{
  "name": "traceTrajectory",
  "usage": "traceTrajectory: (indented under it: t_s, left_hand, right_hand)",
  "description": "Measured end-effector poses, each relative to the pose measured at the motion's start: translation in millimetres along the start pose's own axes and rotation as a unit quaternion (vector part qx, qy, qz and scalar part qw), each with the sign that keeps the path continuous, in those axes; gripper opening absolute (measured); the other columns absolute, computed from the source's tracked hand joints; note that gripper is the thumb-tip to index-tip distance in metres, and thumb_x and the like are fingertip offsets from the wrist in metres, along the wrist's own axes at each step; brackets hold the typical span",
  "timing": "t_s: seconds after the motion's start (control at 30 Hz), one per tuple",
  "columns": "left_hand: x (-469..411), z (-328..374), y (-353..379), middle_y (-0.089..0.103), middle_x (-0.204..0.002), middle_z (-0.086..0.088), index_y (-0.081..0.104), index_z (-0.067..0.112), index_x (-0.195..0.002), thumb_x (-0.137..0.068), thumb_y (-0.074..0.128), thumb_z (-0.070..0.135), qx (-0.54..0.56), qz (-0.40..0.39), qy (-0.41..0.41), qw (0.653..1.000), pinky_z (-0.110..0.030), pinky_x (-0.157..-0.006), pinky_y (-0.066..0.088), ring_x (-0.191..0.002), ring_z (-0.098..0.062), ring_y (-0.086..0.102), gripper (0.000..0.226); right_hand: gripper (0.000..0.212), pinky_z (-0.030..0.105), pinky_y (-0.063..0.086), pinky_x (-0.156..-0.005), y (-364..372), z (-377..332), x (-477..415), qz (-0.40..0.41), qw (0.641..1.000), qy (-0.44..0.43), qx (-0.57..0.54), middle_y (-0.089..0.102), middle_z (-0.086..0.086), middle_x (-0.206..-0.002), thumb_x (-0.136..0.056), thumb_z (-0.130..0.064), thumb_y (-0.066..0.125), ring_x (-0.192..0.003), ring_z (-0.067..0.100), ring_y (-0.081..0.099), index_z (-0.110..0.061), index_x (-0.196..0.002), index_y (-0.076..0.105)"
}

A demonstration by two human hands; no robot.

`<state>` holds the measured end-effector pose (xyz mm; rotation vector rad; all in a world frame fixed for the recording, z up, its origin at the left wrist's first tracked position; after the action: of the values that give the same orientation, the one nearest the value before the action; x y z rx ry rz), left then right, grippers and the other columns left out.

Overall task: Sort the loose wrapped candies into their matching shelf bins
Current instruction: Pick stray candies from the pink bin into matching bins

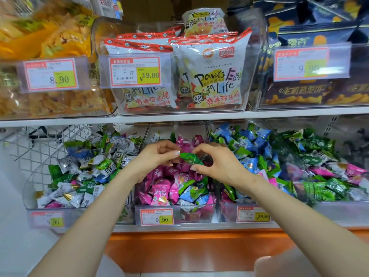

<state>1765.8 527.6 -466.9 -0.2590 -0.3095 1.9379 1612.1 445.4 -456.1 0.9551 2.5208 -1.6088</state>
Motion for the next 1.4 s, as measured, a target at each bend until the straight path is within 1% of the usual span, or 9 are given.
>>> traceTrajectory:
  t_s: [0.13,0.23,0.33,0.67,0.83,0.93,1.1,1.23,1.4]
  left_hand:
    - [-25,-21,-12,0.061,-0.111,-0.008,0.058,0.01,-0.108,-0.086,0.066,0.019,-0.256,0.156,0.035,0.953,-0.033,-0.09,0.047,-0.105,-0.022,0.057,0.025]
    - [-36,-38,-3,0.044,-0.129,-0.01,0.048,0.012,-0.123,-0.086,0.065,0.023,-0.341,0.159,0.01,0.926,-0.034,-0.098,0.038,-0.123,-0.026,0.04,0.042]
    - [-43,-49,-1,0.045,-0.131,-0.012,0.043,0.011,-0.128,-0.087,0.064,0.024,-0.381,0.162,-0.013,0.91,-0.035,-0.097,0.037,-0.122,-0.028,0.042,0.048]
    - [-33,-25,-8,0.065,-0.094,-0.003,0.06,0.011,-0.104,-0.088,0.062,0.01,-0.25,0.248,0.048,0.935,-0.03,-0.077,0.049,-0.091,-0.022,0.062,0.016]
    - [-10,14,0,0.058,-0.08,0.007,0.059,0.021,-0.09,-0.083,0.066,0.01,-0.177,0.193,0.101,0.96,-0.009,-0.062,0.041,-0.075,-0.006,0.055,0.015]
    - [6,27,13,0.059,-0.08,0.002,0.06,0.023,-0.084,-0.079,0.07,0.006,-0.131,0.123,0.116,0.977,-0.013,-0.068,0.045,-0.073,-0.009,0.056,0.02]
    - [16,29,22,0.063,-0.079,0.0,0.062,0.018,-0.084,-0.079,0.069,0.001,-0.003,0.065,0.096,0.993,-0.027,-0.075,0.053,-0.074,-0.012,0.061,0.019]
    - [17,25,31,0.068,-0.091,-0.003,0.062,0.013,-0.095,-0.084,0.064,0.005,0.084,0.025,0.059,0.994,-0.025,-0.082,0.054,-0.088,-0.014,0.065,0.014]
    - [17,29,35,0.067,-0.108,0.005,0.061,0.019,-0.102,-0.089,0.06,0.01,0.028,0.025,0.094,0.995,-0.023,-0.093,0.049,-0.102,-0.005,0.062,0.016]
  right_hand:
    - [0.043,0.03,0.039,-0.096,-18,10,4,0.01,0.998,0.023,0.051,0.063,-0.002,-0.118,-0.084,-0.039,0.064,-0.11,0.017,0.054,-0.024,-0.124,0.057]
    - [0.043,0.033,0.039,-0.099,-23,15,8,0.004,0.998,0.035,0.044,0.061,-0.002,-0.123,-0.085,-0.036,0.063,-0.115,0.017,0.053,-0.024,-0.126,0.056]
    - [0.04,0.038,0.036,-0.103,-22,19,10,0.005,0.999,0.037,0.032,0.062,-0.006,-0.114,-0.083,-0.035,0.065,-0.11,0.015,0.054,-0.025,-0.122,0.056]
    - [0.038,0.026,0.041,-0.096,-22,20,9,0.009,0.998,0.054,-0.037,0.06,-0.004,-0.122,-0.087,-0.027,0.063,-0.113,0.012,0.052,-0.019,-0.123,0.058]
    - [0.033,0.022,0.036,-0.094,-23,14,7,0.0,0.997,0.04,-0.067,0.054,-0.011,-0.118,-0.085,-0.026,0.067,-0.113,0.007,0.047,-0.023,-0.117,0.062]
    - [0.028,0.02,0.032,-0.091,-22,8,6,-0.016,0.998,0.012,-0.056,0.046,-0.013,-0.12,-0.081,-0.028,0.071,-0.112,0.006,0.042,-0.025,-0.109,0.064]
    - [0.022,0.004,0.035,-0.082,-20,12,14,-0.043,0.992,0.014,-0.122,0.062,-0.01,-0.107,-0.078,-0.023,0.075,-0.102,0.003,0.055,-0.026,-0.097,0.064]
    - [0.02,0.018,0.044,-0.083,-28,17,25,-0.027,0.989,0.033,-0.145,0.062,-0.006,-0.101,-0.079,-0.019,0.073,-0.094,0.007,0.057,-0.022,-0.097,0.065]
    - [0.025,0.004,0.038,-0.08,-54,22,42,0.035,0.988,0.056,-0.137,0.056,-0.015,-0.097,-0.081,-0.018,0.071,-0.092,0.001,0.053,-0.034,-0.091,0.055]
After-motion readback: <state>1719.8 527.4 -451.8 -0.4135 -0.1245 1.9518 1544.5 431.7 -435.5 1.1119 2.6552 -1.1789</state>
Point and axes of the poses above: each hand's wrist, its own x-axis away from the middle knuckle, its own y-axis out of the palm, z = x × y, the point moved 5 cm from there along -x, towards the middle knuckle
